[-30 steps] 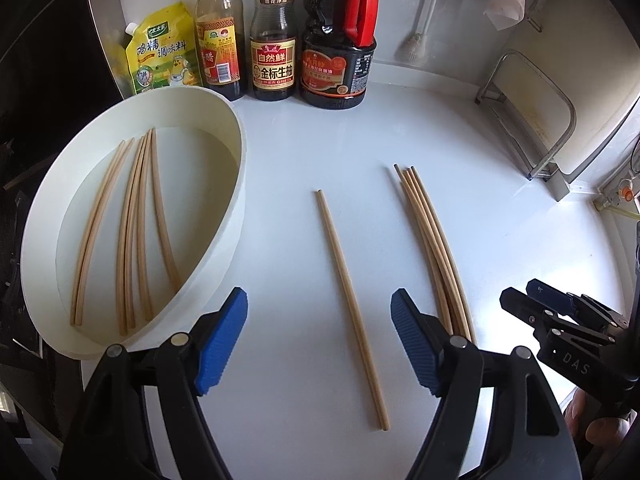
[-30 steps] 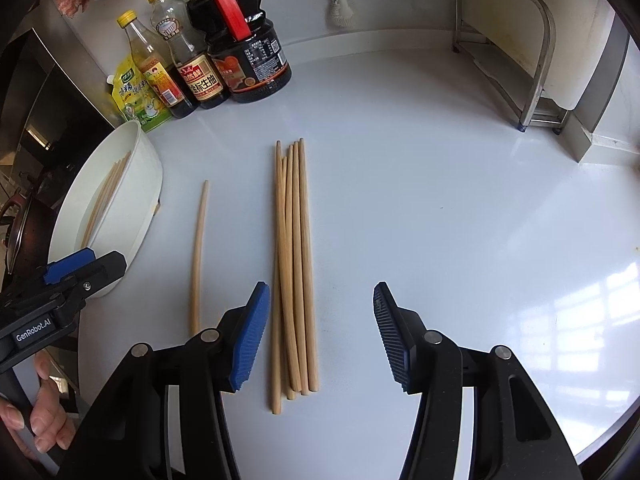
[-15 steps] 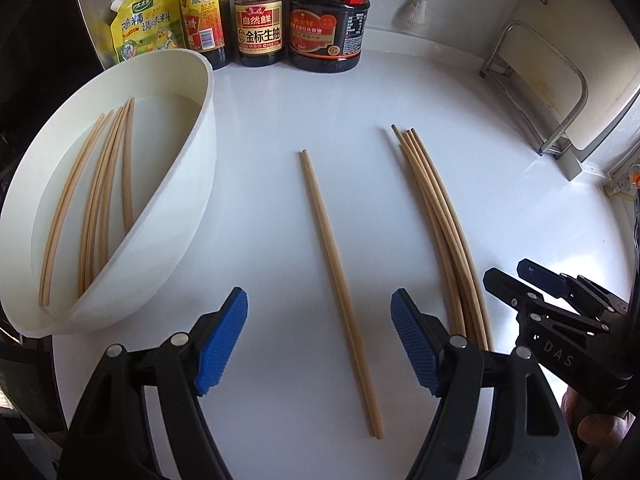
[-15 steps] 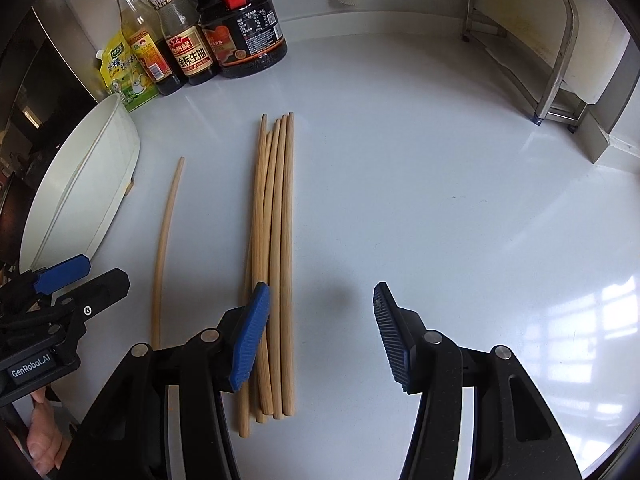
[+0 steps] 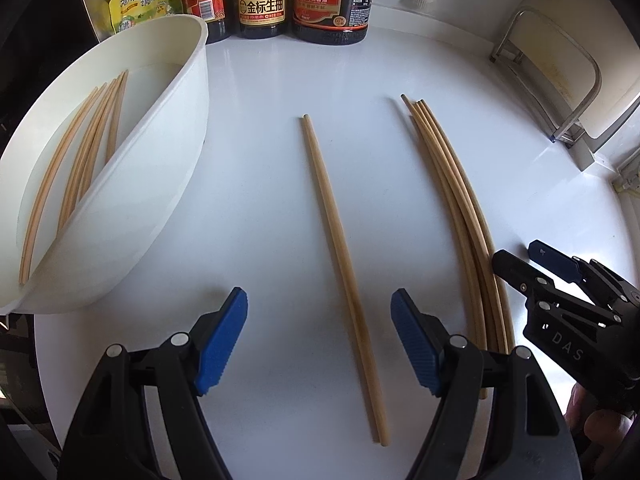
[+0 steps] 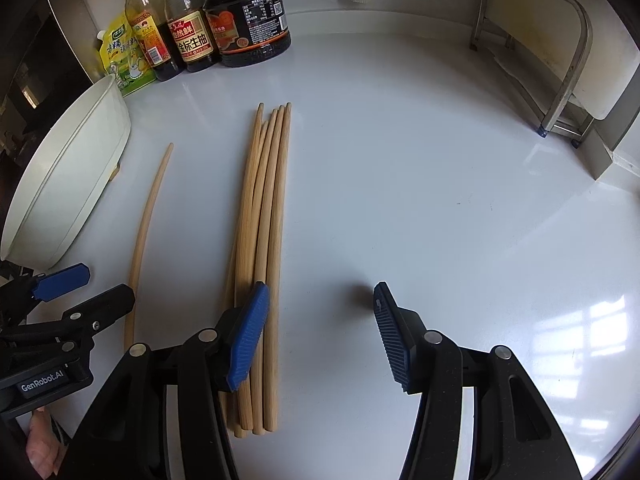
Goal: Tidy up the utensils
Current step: 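Close the left tool on a chopstick while the right tool grasps another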
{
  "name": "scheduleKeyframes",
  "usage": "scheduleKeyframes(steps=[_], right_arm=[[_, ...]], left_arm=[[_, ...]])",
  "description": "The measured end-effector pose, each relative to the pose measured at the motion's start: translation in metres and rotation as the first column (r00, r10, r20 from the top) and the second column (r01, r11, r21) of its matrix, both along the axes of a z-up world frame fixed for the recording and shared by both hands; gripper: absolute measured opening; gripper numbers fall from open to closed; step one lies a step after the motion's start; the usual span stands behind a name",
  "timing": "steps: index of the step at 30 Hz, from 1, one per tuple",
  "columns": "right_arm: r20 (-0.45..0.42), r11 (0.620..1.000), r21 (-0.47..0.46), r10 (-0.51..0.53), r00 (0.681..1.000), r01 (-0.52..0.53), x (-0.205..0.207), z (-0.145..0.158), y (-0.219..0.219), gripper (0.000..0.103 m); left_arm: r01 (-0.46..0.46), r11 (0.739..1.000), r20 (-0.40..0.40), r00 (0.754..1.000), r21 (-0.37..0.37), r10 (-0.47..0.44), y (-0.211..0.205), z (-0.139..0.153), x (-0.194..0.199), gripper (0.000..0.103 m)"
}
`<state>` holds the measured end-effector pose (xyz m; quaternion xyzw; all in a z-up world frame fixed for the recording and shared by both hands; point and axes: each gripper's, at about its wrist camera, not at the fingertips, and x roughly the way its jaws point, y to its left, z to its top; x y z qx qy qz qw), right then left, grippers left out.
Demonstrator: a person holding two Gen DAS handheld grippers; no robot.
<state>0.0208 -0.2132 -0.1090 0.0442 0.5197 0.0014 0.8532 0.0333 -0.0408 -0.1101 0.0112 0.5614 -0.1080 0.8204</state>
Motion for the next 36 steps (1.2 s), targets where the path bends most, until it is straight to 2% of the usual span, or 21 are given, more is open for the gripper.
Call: scheduleKeyframes(steps=[10,12,14,15,19,30,31,32,34,36], right_arm=[[0.032,0.999,-0.051,-0.001,0.999,0.003,-0.001,-0.004,0.001,0.051],[0.043,0.998,-0.060,0.008,0.999,-0.005,0.000,-0.004,0.002,0.044],[0.051,0.997,-0.077,0.027,0.998,-0.023,0.000,-0.005,0.004,0.030],[0.053,0.997,-0.076,0.037,0.998,-0.033,0.000,-0.005,0.005,0.028],[0.057,0.996,-0.085,0.038,0.998,-0.033,-0.002,-0.006,0.005,0.009],[0.044,0.997,-0.076,-0.015,0.999,0.019,-0.019,-0.007,-0.019,0.007],[0.042,0.998,-0.065,-0.010,0.999,0.012,-0.018,-0.007,-0.020,0.010],[0.040,0.998,-0.058,-0.002,0.999,0.005,-0.017,-0.007,-0.020,0.022],[0.038,0.996,-0.084,0.007,0.999,-0.004,-0.013,-0.008,-0.017,0.038],[0.043,0.996,-0.093,0.012,0.999,-0.008,-0.010,-0.007,-0.014,0.038]], left_arm=[[0.001,1.000,0.000,1.000,0.012,-0.001,-0.006,-0.007,0.003,0.073],[-0.002,1.000,0.001,1.000,0.013,0.002,-0.007,-0.008,0.004,0.073],[-0.003,1.000,0.001,1.000,0.015,0.003,-0.008,-0.008,0.005,0.073],[-0.003,1.000,0.001,1.000,0.016,0.003,-0.009,-0.009,0.006,0.073],[-0.003,1.000,0.002,1.000,0.020,0.003,-0.010,-0.009,0.007,0.073],[-0.001,1.000,0.018,1.000,0.029,0.001,-0.015,-0.010,0.010,0.075],[-0.002,1.000,0.019,1.000,0.030,0.001,-0.015,-0.010,0.011,0.075],[-0.002,1.000,0.020,1.000,0.031,0.002,-0.016,-0.010,0.012,0.076],[-0.003,0.999,0.018,1.000,0.033,0.003,-0.016,-0.011,0.012,0.078],[-0.011,1.000,0.015,1.000,0.029,0.011,-0.016,-0.011,0.014,0.079]])
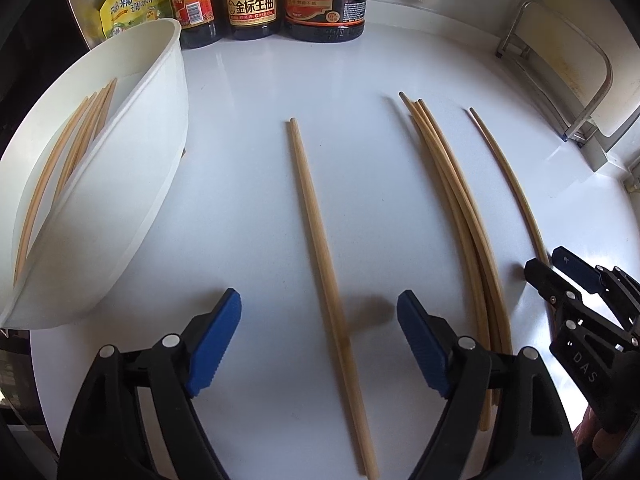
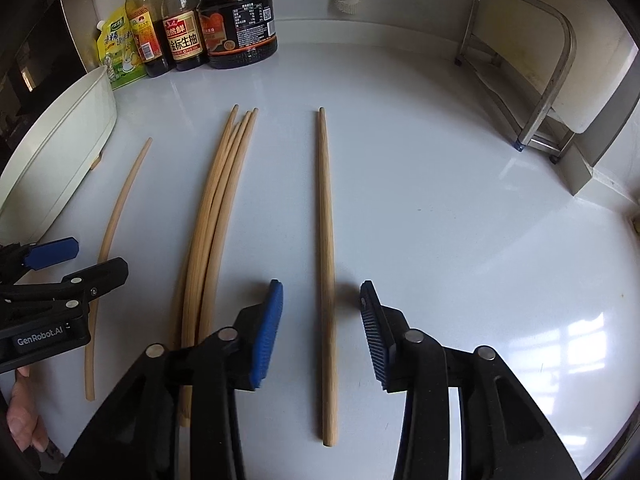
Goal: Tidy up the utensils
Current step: 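Close the left tool on a chopstick while the right tool grasps another, then lift both held chopsticks and carry them over the white basin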
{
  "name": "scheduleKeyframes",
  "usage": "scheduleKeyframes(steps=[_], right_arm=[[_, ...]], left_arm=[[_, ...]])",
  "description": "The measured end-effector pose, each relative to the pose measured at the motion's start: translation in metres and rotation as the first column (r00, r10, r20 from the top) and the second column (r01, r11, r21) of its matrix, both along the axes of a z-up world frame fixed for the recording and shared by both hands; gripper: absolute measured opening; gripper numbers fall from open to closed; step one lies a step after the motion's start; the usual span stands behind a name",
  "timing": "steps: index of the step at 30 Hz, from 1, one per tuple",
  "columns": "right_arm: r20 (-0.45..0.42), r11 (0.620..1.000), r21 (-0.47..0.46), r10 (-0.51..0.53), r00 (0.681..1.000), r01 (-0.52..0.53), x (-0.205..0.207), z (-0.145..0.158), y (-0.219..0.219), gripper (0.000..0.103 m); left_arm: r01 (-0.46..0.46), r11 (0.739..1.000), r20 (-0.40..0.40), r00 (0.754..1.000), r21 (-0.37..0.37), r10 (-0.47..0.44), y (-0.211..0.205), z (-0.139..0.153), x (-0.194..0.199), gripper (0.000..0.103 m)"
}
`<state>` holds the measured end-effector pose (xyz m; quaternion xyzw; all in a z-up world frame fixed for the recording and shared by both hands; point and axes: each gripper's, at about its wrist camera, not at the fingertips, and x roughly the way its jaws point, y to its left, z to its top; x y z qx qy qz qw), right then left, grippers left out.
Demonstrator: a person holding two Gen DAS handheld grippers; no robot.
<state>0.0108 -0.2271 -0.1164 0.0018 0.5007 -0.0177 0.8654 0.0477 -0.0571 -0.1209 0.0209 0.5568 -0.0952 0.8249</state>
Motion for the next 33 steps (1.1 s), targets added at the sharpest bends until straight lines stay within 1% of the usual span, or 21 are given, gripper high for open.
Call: scheduleKeyframes(steps=[4,5,6,7,8,9,10,11,12,13,14,15,18,22,24,27,33], right_arm=[[0.013,1.000,0.011,0.004,1.000,-0.004,0.005,0.000,0.001,0.037],[0.017,1.000,0.011,0.005,1.000,-0.005,0.006,0.000,0.001,0.035],[0.019,1.000,0.012,0.006,1.000,-0.006,0.007,0.000,0.000,0.033],[0.021,1.000,0.015,0.006,1.000,-0.006,0.009,0.001,-0.001,0.029],[0.022,1.000,0.014,0.004,1.000,-0.004,0.010,0.001,-0.002,0.027],[0.024,1.000,0.011,0.002,1.000,-0.002,0.012,0.002,-0.003,0.021],[0.026,1.000,0.006,-0.001,1.000,0.001,0.013,0.002,-0.004,0.013],[0.030,1.000,-0.001,-0.001,1.000,0.001,0.014,0.002,-0.004,0.007],[0.033,1.000,-0.008,0.004,0.999,-0.004,0.014,0.001,-0.003,0.007],[0.035,1.000,-0.016,0.011,0.999,-0.010,0.014,0.001,-0.002,0.007],[0.035,1.000,-0.023,0.015,0.999,-0.015,0.013,0.000,-0.001,0.007],[0.034,1.000,-0.026,0.016,0.999,-0.015,0.014,0.000,-0.001,0.007],[0.025,1.000,0.005,-0.001,1.000,0.001,0.014,0.000,-0.004,0.006],[0.023,0.998,0.062,-0.029,0.999,0.027,0.009,0.004,-0.008,0.006],[0.022,0.995,0.091,-0.037,0.999,0.035,0.006,0.009,-0.010,0.006],[0.025,0.990,0.132,-0.053,0.998,0.050,0.003,0.019,-0.012,0.006],[0.072,0.981,0.184,-0.078,0.994,0.063,-0.003,0.054,-0.006,0.006]], left_arm=[[-0.006,1.000,0.006,1.000,0.006,0.006,0.000,-0.001,0.002,0.079],[-0.008,1.000,0.009,1.000,0.008,0.008,0.000,-0.001,0.002,0.077],[-0.009,1.000,0.014,1.000,0.014,0.009,-0.002,-0.001,0.002,0.072],[-0.009,1.000,0.021,1.000,0.019,0.009,-0.003,0.000,0.003,0.070],[-0.012,1.000,0.026,1.000,0.022,0.011,-0.003,0.000,0.003,0.064],[-0.019,1.000,0.028,0.999,0.021,0.018,-0.003,0.001,0.003,0.061],[-0.027,0.999,0.030,0.999,0.020,0.026,-0.002,0.002,0.003,0.054],[-0.028,0.999,0.031,0.999,0.022,0.027,-0.002,0.003,0.003,0.045],[-0.025,0.999,0.032,0.999,0.021,0.025,-0.003,0.004,0.003,0.040],[-0.021,1.000,0.031,0.999,0.020,0.020,-0.005,0.005,0.002,0.029],[-0.014,1.000,0.029,0.999,0.018,0.013,-0.007,0.006,0.001,0.014],[-0.002,1.000,0.024,1.000,0.015,0.002,-0.009,0.006,0.000,0.009],[0.024,1.000,0.010,1.000,0.009,-0.024,-0.015,0.007,0.000,0.007],[0.027,0.999,-0.022,0.999,-0.020,-0.027,-0.013,0.008,0.003,0.007],[0.031,0.999,-0.017,0.999,-0.020,-0.031,-0.012,0.013,0.003,0.007],[0.038,0.999,0.009,0.999,-0.008,-0.038,-0.009,0.028,0.004,0.007],[0.057,0.998,0.061,0.997,-0.025,-0.055,0.003,0.068,0.006,0.007]])
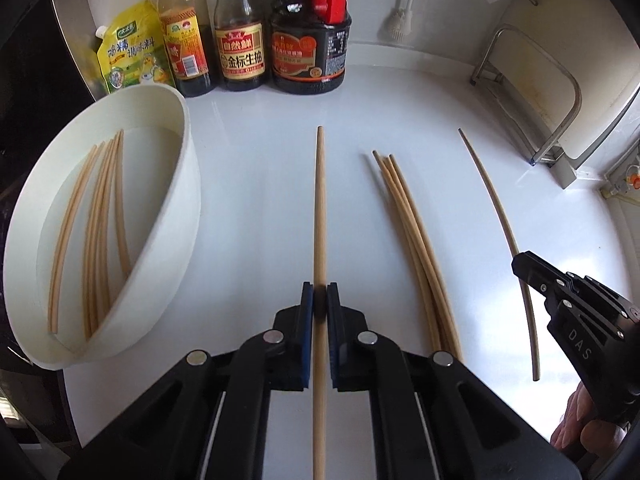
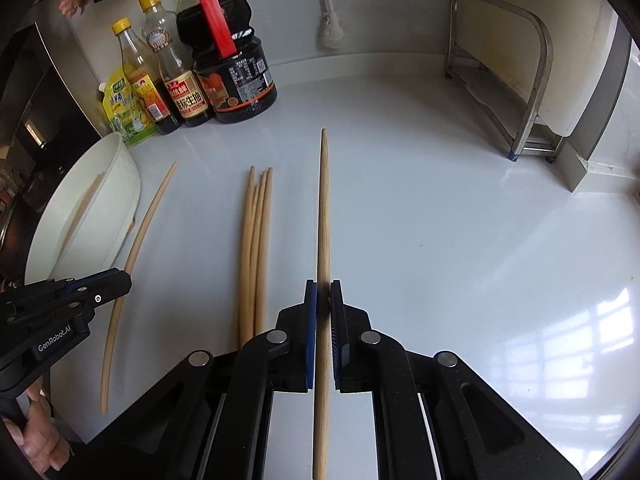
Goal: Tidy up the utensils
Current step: 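Lift both held chopsticks and carry them over the white basin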
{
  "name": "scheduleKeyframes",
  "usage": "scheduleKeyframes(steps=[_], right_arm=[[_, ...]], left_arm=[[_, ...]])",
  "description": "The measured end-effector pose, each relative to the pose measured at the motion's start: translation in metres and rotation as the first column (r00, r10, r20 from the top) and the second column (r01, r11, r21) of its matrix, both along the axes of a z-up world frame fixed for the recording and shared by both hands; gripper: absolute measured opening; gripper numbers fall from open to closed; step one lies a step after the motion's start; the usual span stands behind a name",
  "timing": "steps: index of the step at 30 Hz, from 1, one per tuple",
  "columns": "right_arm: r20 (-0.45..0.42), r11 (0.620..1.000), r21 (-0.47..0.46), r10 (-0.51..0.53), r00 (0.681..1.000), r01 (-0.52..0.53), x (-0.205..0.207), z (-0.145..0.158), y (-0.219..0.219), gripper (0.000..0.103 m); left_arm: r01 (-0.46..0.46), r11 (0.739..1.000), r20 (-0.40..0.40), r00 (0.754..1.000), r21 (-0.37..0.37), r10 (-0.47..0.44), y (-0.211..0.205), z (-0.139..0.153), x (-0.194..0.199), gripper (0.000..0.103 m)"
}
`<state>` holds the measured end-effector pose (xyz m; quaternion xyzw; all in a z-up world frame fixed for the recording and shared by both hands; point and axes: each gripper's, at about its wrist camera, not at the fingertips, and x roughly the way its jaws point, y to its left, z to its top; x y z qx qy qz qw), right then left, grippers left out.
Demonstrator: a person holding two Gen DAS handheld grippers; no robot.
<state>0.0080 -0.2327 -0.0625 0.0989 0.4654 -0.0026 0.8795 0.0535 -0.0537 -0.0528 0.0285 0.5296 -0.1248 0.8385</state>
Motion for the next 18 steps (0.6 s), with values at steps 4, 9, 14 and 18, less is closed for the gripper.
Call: scheduleKeyframes(steps=[4,9,14,18], right_arm=[[0.047,1.000,0.005,0.018,0.999,-0.019,0.002,0.026,0.018,0.006],[0.100,0.997,0.038,0.060,0.993,-0.064,0.017,0.053,0.053,0.006],[0.133,0.987,0.053,0.142,0.981,-0.150,0.041,0.069,0.107,0.006],[0.139,0.972,0.051,0.218,0.966,-0.227,0.064,0.072,0.156,0.006]], left_arm=[[0.009,1.000,0.060,0.998,-0.006,-0.008,0.017,0.030,0.003,0.007],[-0.014,1.000,0.127,0.992,-0.012,0.015,0.049,0.061,0.011,0.007],[-0.074,0.997,0.169,0.983,0.001,0.073,0.096,0.073,0.019,0.007],[-0.127,0.992,0.175,0.977,0.016,0.123,0.138,0.072,0.030,0.007]])
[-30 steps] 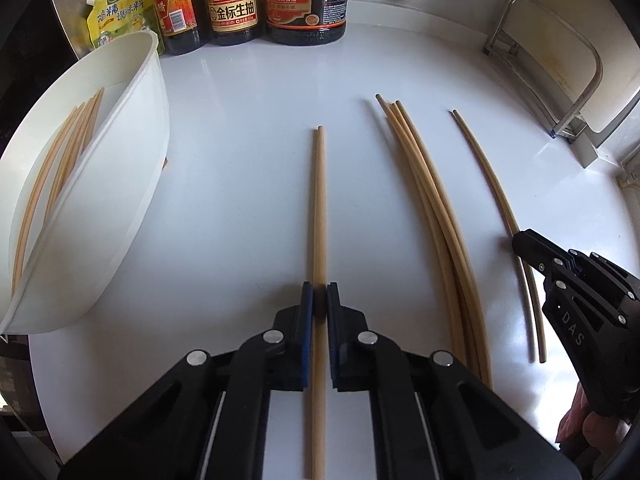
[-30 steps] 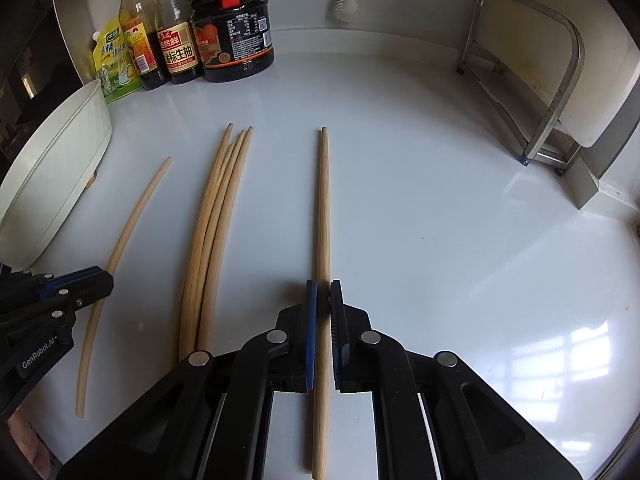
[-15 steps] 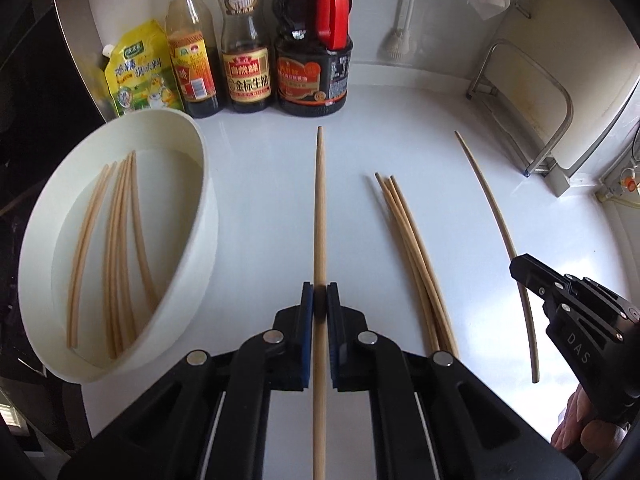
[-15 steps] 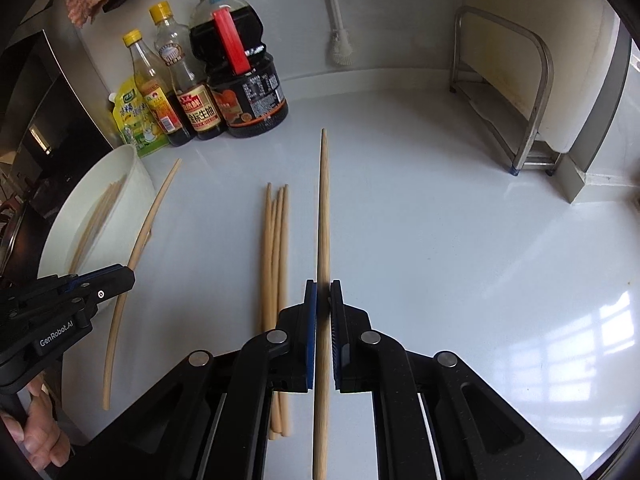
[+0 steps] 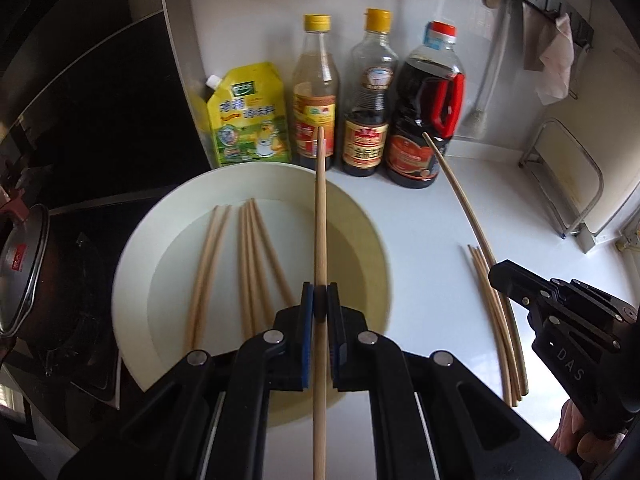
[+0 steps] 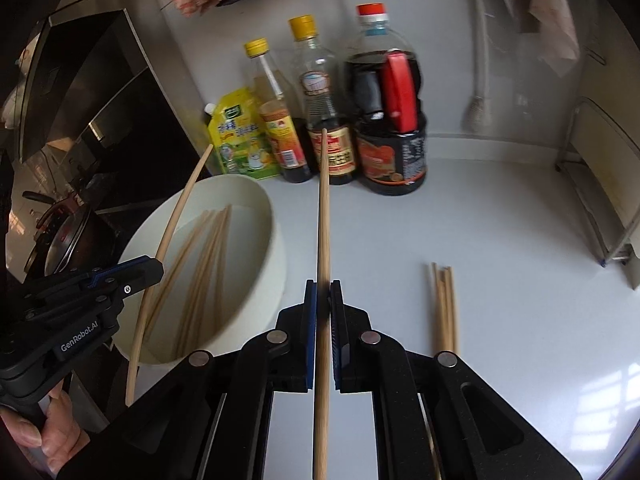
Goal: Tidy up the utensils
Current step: 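Lift both held chopsticks and carry them over the white basin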
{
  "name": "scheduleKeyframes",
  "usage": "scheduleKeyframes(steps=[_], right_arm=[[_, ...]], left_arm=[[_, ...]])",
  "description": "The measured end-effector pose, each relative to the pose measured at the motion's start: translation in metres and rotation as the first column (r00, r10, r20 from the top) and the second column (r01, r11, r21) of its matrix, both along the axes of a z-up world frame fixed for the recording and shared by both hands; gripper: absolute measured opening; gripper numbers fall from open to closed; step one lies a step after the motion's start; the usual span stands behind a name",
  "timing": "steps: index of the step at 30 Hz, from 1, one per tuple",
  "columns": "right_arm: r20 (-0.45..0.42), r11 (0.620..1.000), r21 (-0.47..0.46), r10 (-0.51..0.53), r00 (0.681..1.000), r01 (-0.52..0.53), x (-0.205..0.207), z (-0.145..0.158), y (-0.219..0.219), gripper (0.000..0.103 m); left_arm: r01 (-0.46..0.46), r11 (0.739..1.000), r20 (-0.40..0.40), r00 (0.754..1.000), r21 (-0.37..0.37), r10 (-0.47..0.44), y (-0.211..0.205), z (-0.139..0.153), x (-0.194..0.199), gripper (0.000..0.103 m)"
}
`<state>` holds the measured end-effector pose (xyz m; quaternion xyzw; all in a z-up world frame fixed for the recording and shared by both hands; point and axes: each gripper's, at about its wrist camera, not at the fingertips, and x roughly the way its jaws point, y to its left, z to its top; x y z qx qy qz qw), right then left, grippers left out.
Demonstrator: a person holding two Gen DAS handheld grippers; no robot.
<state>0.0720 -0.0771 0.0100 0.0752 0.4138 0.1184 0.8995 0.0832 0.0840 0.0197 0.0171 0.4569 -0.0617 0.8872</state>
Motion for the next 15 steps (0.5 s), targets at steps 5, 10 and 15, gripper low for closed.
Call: scheduleKeyframes(steps=[5,10,15], right_arm=[[-0.010,0.996,-0.008,0.089,0.996,-0.089,0.027,-0.002,0.055,0.006],[-0.063,0.990,-0.015,0.138,0.988,-0.139,0.055,-0.017,0.094,0.006],[-0.119,0.985,-0.030,0.163,0.979,-0.168,0.075,-0.033,0.116,0.006]], left_arm=[[-0.055,0.998,-0.009,0.998,0.009,0.055,0.041,-0.007,0.016,0.007],[-0.082,0.997,-0.038,0.996,0.004,0.082,0.068,-0.026,0.034,0.007],[-0.092,0.996,-0.097,0.991,-0.015,0.090,0.082,-0.051,0.051,0.007]])
